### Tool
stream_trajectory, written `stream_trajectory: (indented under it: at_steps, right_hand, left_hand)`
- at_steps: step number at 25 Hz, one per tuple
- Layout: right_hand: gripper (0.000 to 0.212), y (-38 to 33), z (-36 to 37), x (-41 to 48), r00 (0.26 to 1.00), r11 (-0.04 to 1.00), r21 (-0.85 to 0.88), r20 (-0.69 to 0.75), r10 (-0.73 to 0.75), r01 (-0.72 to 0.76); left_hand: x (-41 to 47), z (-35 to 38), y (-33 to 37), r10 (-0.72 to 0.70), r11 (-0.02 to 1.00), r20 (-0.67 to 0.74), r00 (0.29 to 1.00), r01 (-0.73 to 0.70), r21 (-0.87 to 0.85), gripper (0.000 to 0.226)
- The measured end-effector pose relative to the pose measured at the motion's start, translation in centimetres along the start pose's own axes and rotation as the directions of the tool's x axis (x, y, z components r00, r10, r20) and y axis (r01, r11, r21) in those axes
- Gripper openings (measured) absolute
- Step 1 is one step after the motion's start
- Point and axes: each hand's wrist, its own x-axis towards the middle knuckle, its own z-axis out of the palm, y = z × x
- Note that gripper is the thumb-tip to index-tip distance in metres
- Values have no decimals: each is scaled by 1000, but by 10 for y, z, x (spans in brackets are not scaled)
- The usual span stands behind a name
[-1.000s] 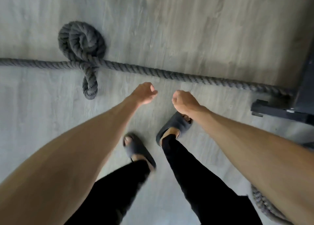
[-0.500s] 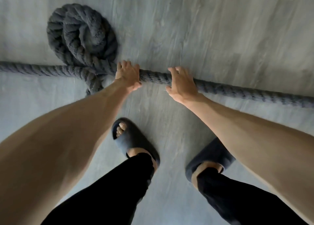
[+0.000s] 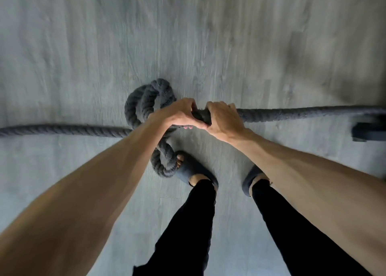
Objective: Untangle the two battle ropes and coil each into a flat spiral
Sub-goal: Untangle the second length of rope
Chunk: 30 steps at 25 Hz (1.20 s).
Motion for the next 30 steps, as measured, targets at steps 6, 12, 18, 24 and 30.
stream_trajectory:
  at_steps: [6,12,18,24,30]
  right_hand:
    - [24,-17,-100,-79,989,990,63,-77,127,-122]
    - [32,-14,-111,-119,851,948,226,-428,303,-224]
    - [20,-87,-64,-163,842,811,555,-335,423,-187]
    - [48,-160,-47,-182,835,-197,934,356,420,-298]
    - [39,-167,-36,-205,806,-592,806,346,480,7]
  left_hand:
    - [-69,-44,6,77,961,-8,997,-72,268,79]
    - [-95,-55,58,145,978,-49,988,-135,161,54]
    - [-129,-40,87,186,982,-68,980,-188,-18,51]
    - [-183,-2,124,249,962,-16,968,-249,-116,38]
    - [-218,30,134,245,969,-5,970,-245,-27,49]
